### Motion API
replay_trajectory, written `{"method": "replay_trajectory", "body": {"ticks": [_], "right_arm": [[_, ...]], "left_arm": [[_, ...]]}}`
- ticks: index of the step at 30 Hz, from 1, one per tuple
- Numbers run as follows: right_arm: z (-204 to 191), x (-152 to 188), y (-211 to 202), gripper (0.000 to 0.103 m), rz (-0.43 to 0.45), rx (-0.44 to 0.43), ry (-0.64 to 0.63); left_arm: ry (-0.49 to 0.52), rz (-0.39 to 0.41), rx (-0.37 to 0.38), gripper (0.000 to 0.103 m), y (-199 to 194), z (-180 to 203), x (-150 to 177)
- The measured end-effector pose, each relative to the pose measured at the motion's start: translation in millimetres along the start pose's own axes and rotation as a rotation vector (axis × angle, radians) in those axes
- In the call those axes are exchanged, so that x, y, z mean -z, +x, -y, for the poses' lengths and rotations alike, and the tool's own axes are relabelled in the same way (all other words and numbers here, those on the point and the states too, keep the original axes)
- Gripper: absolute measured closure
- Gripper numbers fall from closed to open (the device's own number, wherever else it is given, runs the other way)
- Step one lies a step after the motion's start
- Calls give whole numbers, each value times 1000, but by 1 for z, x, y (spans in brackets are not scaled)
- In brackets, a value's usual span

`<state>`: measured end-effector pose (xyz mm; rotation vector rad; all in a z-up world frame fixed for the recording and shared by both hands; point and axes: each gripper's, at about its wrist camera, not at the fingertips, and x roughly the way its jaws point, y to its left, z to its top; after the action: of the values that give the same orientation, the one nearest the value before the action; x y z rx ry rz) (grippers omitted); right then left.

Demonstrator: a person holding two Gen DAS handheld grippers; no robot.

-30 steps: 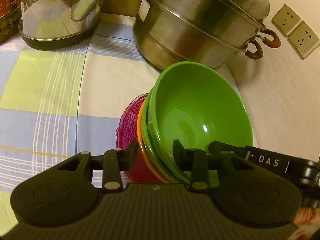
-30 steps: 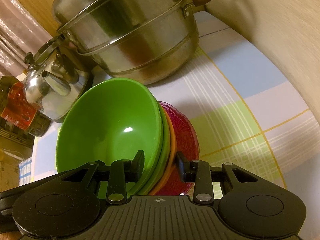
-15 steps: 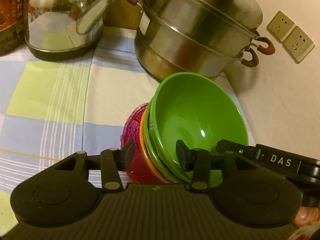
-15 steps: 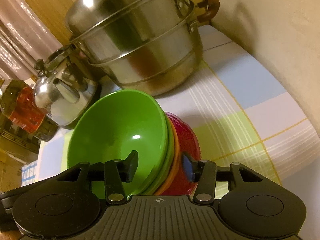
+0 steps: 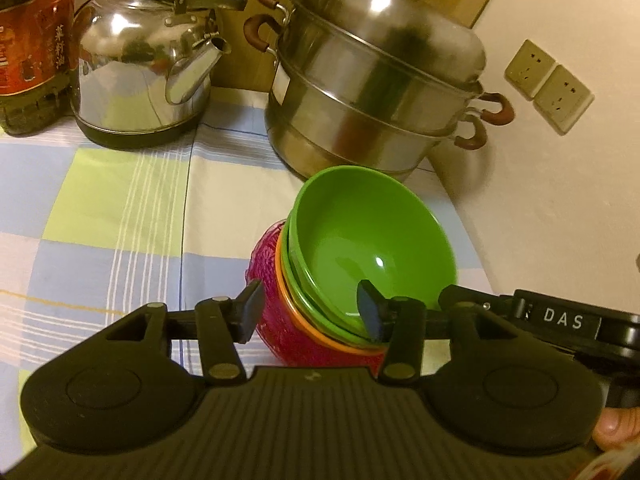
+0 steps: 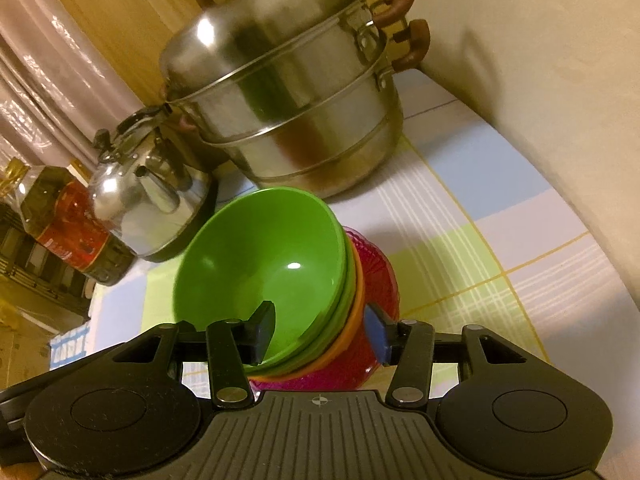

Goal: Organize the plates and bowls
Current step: 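Open both tools and pull back from the stacked dishes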

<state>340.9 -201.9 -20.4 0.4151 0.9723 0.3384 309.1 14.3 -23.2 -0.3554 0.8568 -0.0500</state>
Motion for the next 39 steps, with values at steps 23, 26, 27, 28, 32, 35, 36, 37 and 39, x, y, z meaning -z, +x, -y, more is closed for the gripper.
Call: {"method": "replay_trajectory", "body": {"ticks": [23,26,27,28,32,35,36,37,39], "right_arm": [[-8,47,-66,53,19,22,-42],[-8,55,-74,53,21,19,-39],[-7,58,-77,53,21,16,-36],[-7,61,-79,53,20,14,-35],[-8,70,-89,53,24,18,-43],[-8,78,-97,53,34,24,-51],[-7,81,-100,53,38,23,-53],[-6,84,-102,53,40,23,-55],[-6,90,-106,53,41,29,-62]], "left_arm": [[54,51,-51,42,-67,10,54],[65,61,-48,35,-75,12,63],[72,65,-49,35,-77,13,66],[78,67,-50,35,-79,14,69],[87,72,-57,35,-89,17,81],[96,79,-57,34,-98,18,90],[100,79,-57,34,-100,18,93],[105,79,-59,34,-103,19,96],[116,79,-68,34,-108,20,101]]}}
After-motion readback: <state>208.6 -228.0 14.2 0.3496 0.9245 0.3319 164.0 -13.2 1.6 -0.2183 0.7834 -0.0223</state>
